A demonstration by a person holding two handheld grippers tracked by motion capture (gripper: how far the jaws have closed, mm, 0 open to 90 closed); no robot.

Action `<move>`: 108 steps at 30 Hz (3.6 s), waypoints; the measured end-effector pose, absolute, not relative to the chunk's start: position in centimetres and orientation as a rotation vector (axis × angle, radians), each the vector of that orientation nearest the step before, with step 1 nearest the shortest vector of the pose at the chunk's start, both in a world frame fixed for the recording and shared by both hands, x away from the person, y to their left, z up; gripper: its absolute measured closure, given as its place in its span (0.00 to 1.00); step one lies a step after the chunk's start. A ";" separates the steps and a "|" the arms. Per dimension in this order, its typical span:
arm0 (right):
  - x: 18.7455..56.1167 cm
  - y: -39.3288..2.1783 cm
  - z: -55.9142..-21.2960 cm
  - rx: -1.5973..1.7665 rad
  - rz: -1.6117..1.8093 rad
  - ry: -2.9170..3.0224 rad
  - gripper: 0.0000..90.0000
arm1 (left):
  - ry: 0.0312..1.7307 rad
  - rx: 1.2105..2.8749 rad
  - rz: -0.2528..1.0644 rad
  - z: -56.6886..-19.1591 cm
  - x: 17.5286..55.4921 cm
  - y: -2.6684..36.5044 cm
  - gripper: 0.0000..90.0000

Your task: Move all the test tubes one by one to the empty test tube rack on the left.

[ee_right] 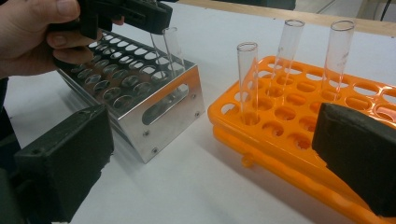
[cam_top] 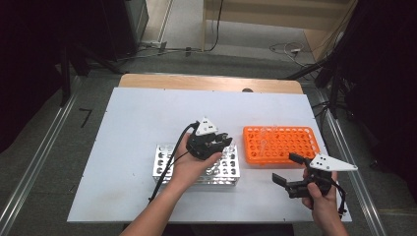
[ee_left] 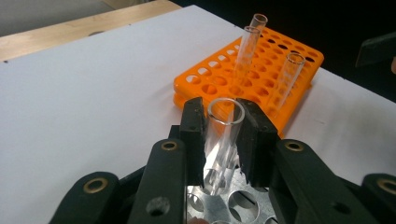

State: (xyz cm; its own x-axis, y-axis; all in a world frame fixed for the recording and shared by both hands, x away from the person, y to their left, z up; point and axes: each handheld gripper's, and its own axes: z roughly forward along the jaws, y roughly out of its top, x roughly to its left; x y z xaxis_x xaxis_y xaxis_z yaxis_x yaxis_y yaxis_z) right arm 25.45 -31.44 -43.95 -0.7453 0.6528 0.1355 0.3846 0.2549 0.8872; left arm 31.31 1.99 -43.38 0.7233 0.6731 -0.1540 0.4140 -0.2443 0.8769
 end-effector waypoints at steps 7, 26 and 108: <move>25.5 -31.6 -44.0 0.969 1.488 2.266 0.00 | 0.839 1.895 0.285 -43.4 31.3 1.9 0.77; 25.8 -31.0 -44.2 0.967 1.485 2.285 0.00 | 0.799 1.757 0.271 -41.5 28.3 4.9 0.13; 31.3 -27.3 -45.8 1.001 1.286 2.269 0.82 | 0.856 1.689 0.303 -43.2 23.7 11.9 0.00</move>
State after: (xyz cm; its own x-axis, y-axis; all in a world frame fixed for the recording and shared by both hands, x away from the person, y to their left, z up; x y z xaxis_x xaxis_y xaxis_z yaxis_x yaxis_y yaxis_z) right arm 31.33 -27.28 -45.76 -0.6906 0.7219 0.0428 0.4076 0.3397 0.8476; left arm 23.71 11.90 -43.20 0.6995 0.6755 -0.2334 0.3785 -0.0732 0.9227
